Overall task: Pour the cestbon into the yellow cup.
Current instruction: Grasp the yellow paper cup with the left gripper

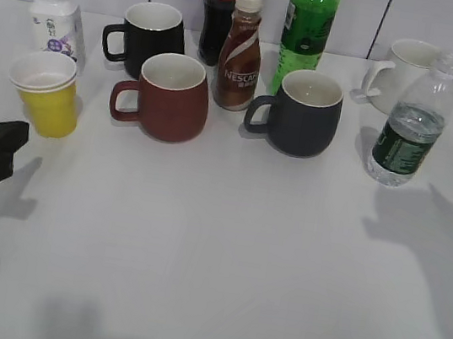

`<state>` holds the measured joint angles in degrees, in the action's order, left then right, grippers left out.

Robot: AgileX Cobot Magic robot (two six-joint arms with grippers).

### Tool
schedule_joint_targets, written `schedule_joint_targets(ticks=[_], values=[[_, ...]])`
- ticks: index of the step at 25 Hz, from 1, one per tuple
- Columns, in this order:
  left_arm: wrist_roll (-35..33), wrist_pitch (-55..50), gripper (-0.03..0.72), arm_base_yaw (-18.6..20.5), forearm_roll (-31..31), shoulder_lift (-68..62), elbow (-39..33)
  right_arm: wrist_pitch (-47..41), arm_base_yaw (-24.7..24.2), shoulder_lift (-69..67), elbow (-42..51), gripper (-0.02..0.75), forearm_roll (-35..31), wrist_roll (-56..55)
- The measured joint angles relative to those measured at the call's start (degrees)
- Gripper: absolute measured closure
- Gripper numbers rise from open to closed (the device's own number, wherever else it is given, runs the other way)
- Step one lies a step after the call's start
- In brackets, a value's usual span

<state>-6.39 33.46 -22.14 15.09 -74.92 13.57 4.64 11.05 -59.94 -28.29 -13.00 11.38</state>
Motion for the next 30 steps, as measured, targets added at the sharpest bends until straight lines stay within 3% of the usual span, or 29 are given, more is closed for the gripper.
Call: schedule_joint_targets(ticks=[6, 11, 18, 30], values=[[0.0, 19.7, 0.173, 0.0, -0.5, -12.7, -0.1, 5.8, 0.1, -4.8, 0.0, 0.204, -1.1, -2.3], [0.0, 33.0, 0.090, 0.0, -1.3, -21.9, -0.1, 13.2, 0.1, -8.3, 0.0, 0.204, -1.6, -5.6], [0.0, 35.4, 0.059, 0.0, -2.2, -29.1, 1.0, 19.7, 0.1, -11.3, 0.0, 0.204, -1.5, -5.8], [0.0, 35.7, 0.058, 1.2, -1.7, -36.3, 10.6, 22.1, 0.1, -13.4, 0.0, 0.204, -1.2, -5.9]])
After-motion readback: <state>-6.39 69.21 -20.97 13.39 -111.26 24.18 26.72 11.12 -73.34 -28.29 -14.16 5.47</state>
